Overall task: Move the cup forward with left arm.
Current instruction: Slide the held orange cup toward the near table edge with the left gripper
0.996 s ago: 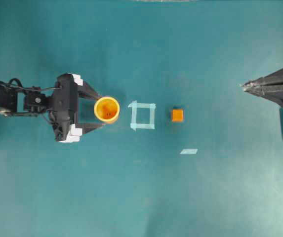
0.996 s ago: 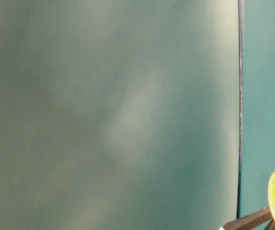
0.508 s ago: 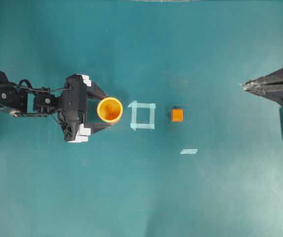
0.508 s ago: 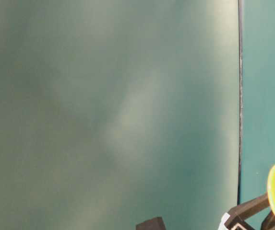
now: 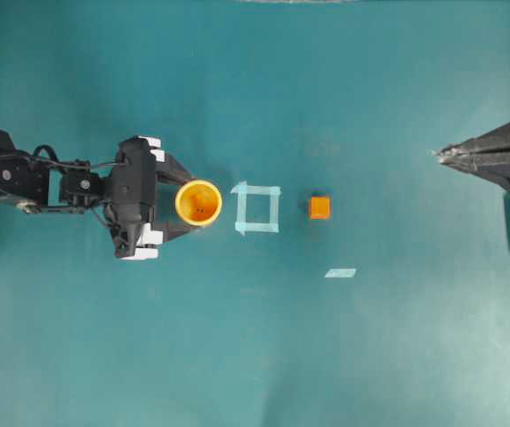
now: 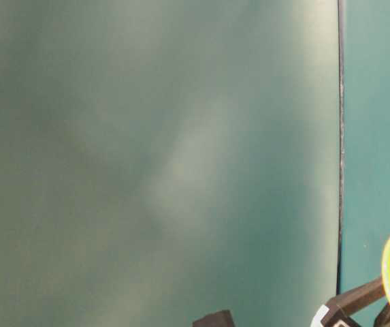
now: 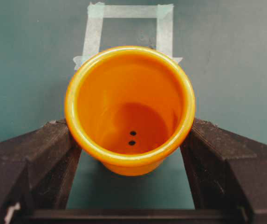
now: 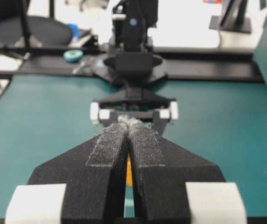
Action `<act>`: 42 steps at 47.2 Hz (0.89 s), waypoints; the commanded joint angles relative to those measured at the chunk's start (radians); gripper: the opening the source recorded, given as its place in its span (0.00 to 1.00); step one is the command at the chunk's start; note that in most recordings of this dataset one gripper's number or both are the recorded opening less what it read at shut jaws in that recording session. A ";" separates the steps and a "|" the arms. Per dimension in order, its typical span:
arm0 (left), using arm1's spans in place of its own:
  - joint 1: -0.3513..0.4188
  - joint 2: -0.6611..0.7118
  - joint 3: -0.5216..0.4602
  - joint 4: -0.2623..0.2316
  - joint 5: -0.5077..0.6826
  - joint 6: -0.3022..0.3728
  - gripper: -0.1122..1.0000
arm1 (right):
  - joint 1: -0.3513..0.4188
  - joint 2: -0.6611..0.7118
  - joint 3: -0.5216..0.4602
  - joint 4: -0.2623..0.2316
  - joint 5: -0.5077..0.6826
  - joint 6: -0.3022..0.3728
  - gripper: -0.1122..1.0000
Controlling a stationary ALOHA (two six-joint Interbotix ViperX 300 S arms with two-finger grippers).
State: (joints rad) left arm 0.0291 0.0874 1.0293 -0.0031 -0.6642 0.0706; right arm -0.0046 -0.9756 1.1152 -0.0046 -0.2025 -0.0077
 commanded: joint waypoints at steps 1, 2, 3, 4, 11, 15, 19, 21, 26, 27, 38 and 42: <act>-0.015 -0.025 -0.005 0.000 -0.017 0.002 0.69 | -0.002 0.002 -0.032 0.000 -0.003 0.002 0.10; -0.020 -0.025 -0.005 0.000 -0.021 0.002 0.69 | -0.002 0.002 -0.032 0.000 -0.003 0.002 0.10; -0.025 -0.025 -0.005 0.000 -0.025 0.002 0.69 | -0.002 0.002 -0.032 0.000 -0.003 0.002 0.10; -0.029 -0.025 -0.005 0.000 -0.031 0.002 0.69 | -0.002 0.002 -0.032 -0.002 -0.003 0.002 0.10; -0.081 -0.026 -0.005 0.000 -0.063 -0.002 0.69 | -0.002 0.002 -0.034 0.000 -0.003 0.002 0.10; -0.110 -0.028 -0.006 -0.002 -0.063 -0.005 0.69 | -0.002 0.002 -0.034 0.000 -0.003 0.002 0.10; -0.143 -0.028 -0.008 -0.005 -0.064 -0.017 0.69 | -0.002 0.002 -0.034 0.000 -0.003 0.002 0.10; -0.158 -0.028 -0.008 -0.006 -0.064 -0.025 0.69 | -0.002 0.002 -0.034 -0.002 -0.003 0.002 0.10; -0.206 -0.026 -0.011 -0.008 -0.063 -0.051 0.69 | -0.002 0.002 -0.034 -0.002 -0.003 0.002 0.10; -0.215 -0.028 -0.012 -0.008 -0.063 -0.054 0.69 | -0.002 0.002 -0.034 -0.002 -0.003 0.002 0.10; -0.328 -0.025 -0.043 -0.017 -0.041 -0.095 0.69 | -0.002 0.002 -0.034 0.000 0.000 0.002 0.10; -0.368 -0.015 -0.063 -0.017 -0.020 -0.095 0.69 | -0.002 0.002 -0.034 0.000 0.006 0.002 0.10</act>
State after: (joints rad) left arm -0.3068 0.0874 0.9971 -0.0184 -0.6934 -0.0261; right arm -0.0046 -0.9771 1.1137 -0.0046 -0.1963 -0.0077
